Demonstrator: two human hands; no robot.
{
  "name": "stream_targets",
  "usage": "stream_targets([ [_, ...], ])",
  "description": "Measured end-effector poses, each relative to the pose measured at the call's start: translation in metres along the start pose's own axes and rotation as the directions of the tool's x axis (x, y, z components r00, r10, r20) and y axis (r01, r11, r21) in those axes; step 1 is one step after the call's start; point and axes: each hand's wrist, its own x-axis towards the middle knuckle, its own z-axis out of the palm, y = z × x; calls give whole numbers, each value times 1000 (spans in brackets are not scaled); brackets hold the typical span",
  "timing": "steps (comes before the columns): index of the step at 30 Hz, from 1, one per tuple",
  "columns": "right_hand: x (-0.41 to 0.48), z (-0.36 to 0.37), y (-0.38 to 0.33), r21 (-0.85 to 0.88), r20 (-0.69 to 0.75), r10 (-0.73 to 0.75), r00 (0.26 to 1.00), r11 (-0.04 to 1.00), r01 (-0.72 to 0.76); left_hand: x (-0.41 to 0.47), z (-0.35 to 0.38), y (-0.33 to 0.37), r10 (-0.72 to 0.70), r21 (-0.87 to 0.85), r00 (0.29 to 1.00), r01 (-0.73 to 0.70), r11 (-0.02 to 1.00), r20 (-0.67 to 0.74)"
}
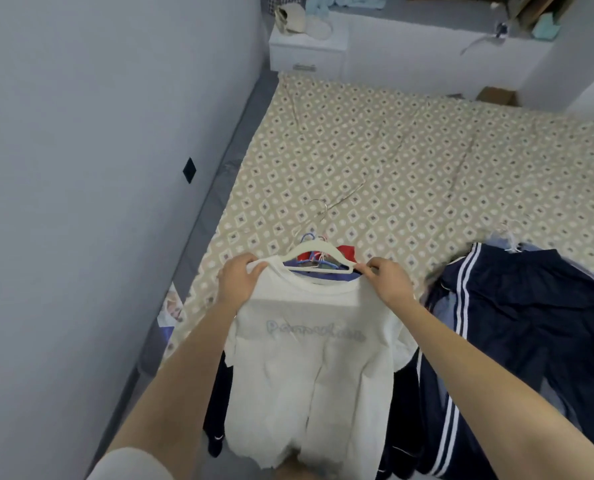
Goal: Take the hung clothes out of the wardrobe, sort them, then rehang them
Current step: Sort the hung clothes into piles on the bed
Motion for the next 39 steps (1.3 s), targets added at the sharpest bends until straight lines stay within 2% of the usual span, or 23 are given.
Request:
stream_targets([
  [5, 60, 46, 12, -14, -1, 64, 998, 998, -64, 57, 45, -38, -12, 76, 998, 7, 997, 56],
  [12, 122, 102, 32, -60, 49, 128, 991, 990, -125, 111, 100, -86, -47, 86, 992, 37, 996, 116],
  [16, 131, 121, 41, -166, 66, 136, 988, 978, -124, 123, 113, -93, -46, 146, 990, 26, 989, 134],
  [21, 123, 124, 47, -382, 156, 91, 983, 924, -25, 119, 114, -89, 19, 130, 990, -37, 991, 143],
  [25, 104, 110, 43, -391, 121, 96, 988, 919, -41, 109, 111, -70, 150, 120, 979, -167, 979, 138],
  [31, 61, 75, 50, -415, 85, 99, 991, 908, -55, 73, 119, -10, 263, 213, 939, -310, 926, 221],
  [36, 10, 31, 72, -364, 59, 111, 992, 928, -82, 24, 127, 51, 411, 283, 867, -485, 827, 283],
  [39, -29, 2, 96, -343, 28, 96, 995, 936, -80, -17, 138, 91, 442, 296, 841, -528, 796, 311],
])
